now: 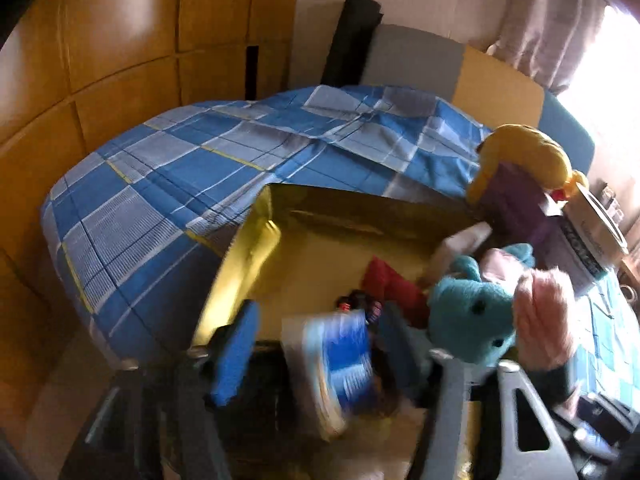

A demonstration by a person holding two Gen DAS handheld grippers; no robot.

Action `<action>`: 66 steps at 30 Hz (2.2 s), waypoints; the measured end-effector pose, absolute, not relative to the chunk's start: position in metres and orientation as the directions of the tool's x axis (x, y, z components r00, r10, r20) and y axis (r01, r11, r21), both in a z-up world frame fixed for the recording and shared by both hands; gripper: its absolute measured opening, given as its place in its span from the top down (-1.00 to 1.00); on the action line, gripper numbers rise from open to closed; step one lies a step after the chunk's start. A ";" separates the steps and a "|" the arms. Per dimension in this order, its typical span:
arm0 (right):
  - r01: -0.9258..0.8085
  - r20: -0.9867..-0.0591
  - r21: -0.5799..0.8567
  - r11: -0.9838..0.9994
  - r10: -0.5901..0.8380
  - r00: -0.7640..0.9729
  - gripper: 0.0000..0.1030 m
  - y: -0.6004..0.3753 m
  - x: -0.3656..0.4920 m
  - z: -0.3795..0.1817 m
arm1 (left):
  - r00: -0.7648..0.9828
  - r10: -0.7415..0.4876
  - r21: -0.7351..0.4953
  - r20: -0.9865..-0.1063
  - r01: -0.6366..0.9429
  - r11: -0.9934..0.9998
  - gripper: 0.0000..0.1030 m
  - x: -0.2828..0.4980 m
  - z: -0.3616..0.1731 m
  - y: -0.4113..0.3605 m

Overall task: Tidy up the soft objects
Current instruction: 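Drop the tissue pack into the tray with the left gripper while the right lowers the towel in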

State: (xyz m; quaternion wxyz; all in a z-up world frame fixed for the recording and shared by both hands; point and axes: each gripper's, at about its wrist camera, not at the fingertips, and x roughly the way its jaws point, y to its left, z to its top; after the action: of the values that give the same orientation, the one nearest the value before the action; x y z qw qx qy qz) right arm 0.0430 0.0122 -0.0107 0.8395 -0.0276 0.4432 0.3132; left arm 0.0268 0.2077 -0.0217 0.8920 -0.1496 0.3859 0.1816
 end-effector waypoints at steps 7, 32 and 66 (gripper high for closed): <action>-0.595 -0.805 0.209 0.776 0.482 0.347 0.16 0.031 0.042 -0.030 | 0.619 0.218 -0.133 -0.754 -0.470 0.873 -0.81 0.026 -0.021 0.223; -0.596 -0.743 0.112 0.795 0.465 0.481 0.17 0.029 0.046 -0.016 | 0.728 0.288 -0.105 -0.622 -0.443 0.891 -0.99 -0.022 0.028 0.179; -0.355 -0.649 0.019 0.935 0.281 0.707 0.14 -0.026 0.011 0.010 | 0.713 0.297 -0.046 -0.635 -0.419 0.907 -0.99 -0.042 0.017 0.125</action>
State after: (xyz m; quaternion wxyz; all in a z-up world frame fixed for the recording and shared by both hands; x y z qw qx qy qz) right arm 0.0112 -0.0264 0.0098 0.9222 -0.0539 0.3419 0.1725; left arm -0.0421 0.1253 0.0166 0.9207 -0.0936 0.3254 0.1943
